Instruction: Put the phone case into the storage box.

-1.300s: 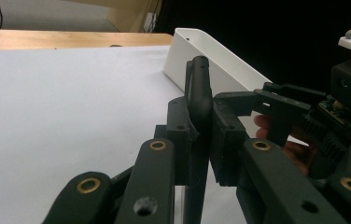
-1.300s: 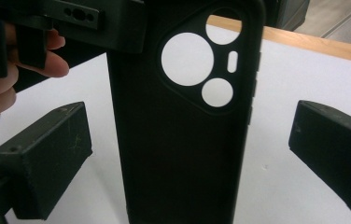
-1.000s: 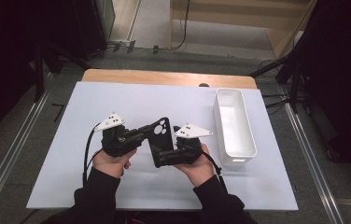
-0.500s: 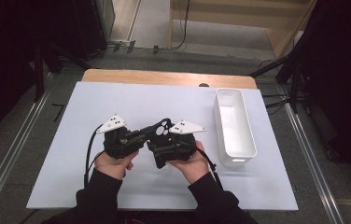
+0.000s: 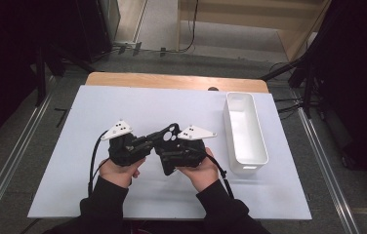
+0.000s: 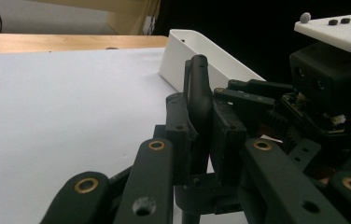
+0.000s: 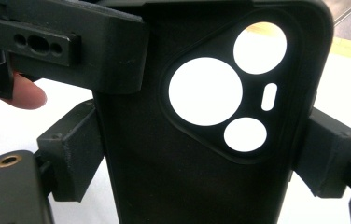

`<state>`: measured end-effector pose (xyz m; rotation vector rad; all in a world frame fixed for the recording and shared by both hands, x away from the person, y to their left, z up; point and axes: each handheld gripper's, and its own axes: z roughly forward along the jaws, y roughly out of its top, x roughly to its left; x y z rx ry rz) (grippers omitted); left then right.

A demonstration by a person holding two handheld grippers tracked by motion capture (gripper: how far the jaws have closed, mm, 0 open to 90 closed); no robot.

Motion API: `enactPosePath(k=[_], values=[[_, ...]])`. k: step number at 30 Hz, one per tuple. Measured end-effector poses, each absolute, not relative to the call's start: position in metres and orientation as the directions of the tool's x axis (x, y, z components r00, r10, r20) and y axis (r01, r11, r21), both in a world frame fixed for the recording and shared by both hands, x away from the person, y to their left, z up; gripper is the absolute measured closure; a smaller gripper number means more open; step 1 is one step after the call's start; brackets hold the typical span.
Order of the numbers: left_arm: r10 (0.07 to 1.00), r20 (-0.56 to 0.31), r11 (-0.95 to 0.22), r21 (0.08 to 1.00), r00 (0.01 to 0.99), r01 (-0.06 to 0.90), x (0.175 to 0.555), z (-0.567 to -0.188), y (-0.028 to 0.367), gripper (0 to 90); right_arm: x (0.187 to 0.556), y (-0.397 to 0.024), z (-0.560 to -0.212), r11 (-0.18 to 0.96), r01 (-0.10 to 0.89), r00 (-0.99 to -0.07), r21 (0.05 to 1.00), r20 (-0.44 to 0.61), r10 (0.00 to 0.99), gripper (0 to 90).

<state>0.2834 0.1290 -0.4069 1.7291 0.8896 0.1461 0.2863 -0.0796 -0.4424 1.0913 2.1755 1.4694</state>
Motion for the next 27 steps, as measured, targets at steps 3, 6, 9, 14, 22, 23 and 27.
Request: enactPosePath(k=[3,6,9,14,22,23,27], values=[[0.615,-0.350,-0.067,0.870,0.706,0.489,0.284,-0.407,0.130,65.7,0.288,-0.082,-0.442,0.178,0.429,-0.660,0.886,0.172,0.732,12.3],[0.611,-0.352,-0.071,0.868,0.709,0.492,0.285,-0.406,0.132,60.0,0.291,-0.088,-0.442,0.162,0.436,-0.646,0.885,0.182,0.741,12.3],[0.612,-0.353,-0.074,0.865,0.708,0.495,0.286,-0.407,0.132,56.4,0.293,-0.094,-0.443,0.152,0.442,-0.635,0.884,0.188,0.749,12.3],[0.607,-0.358,-0.083,0.860,0.710,0.504,0.287,-0.408,0.133,51.1,0.295,-0.100,-0.444,0.145,0.443,-0.621,0.885,0.187,0.761,12.3],[0.604,-0.363,-0.075,0.860,0.709,0.504,0.291,-0.414,0.140,45.0,0.298,-0.111,-0.444,0.141,0.443,-0.601,0.885,0.177,0.780,12.3],[0.606,-0.365,-0.078,0.857,0.707,0.509,0.292,-0.414,0.140,44.9,0.298,-0.112,-0.443,0.137,0.443,-0.597,0.886,0.177,0.782,12.3],[0.604,-0.374,-0.083,0.849,0.704,0.522,0.294,-0.418,0.143,43.1,0.299,-0.115,-0.442,0.133,0.441,-0.596,0.888,0.178,0.783,12.3]])
